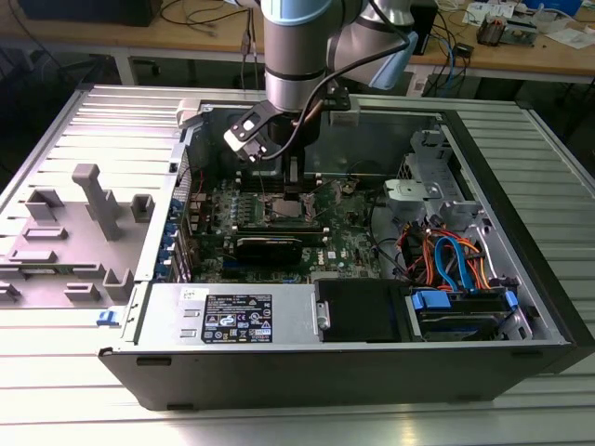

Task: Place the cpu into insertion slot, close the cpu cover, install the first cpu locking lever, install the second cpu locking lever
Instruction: 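Close the cpu cover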

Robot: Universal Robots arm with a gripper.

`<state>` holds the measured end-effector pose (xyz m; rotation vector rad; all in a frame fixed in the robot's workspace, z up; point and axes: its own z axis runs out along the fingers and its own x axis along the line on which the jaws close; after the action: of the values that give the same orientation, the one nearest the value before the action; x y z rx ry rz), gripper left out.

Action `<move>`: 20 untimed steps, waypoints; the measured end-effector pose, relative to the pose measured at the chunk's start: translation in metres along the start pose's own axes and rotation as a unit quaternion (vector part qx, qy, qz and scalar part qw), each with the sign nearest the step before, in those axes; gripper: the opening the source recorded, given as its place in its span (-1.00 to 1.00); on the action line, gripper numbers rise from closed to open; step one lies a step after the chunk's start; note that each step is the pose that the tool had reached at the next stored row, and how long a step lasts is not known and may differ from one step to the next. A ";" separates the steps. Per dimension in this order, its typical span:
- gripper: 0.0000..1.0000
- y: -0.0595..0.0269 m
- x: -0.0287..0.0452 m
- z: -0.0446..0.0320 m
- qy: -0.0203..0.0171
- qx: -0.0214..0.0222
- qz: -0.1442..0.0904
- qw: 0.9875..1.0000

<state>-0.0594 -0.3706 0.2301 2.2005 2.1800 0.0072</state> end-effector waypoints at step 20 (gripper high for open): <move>-0.79 0.0007 -0.0004 -0.0180 0.000 0.000 0.000 1.000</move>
<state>-0.0593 -0.3706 0.2481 2.2005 2.1802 0.0076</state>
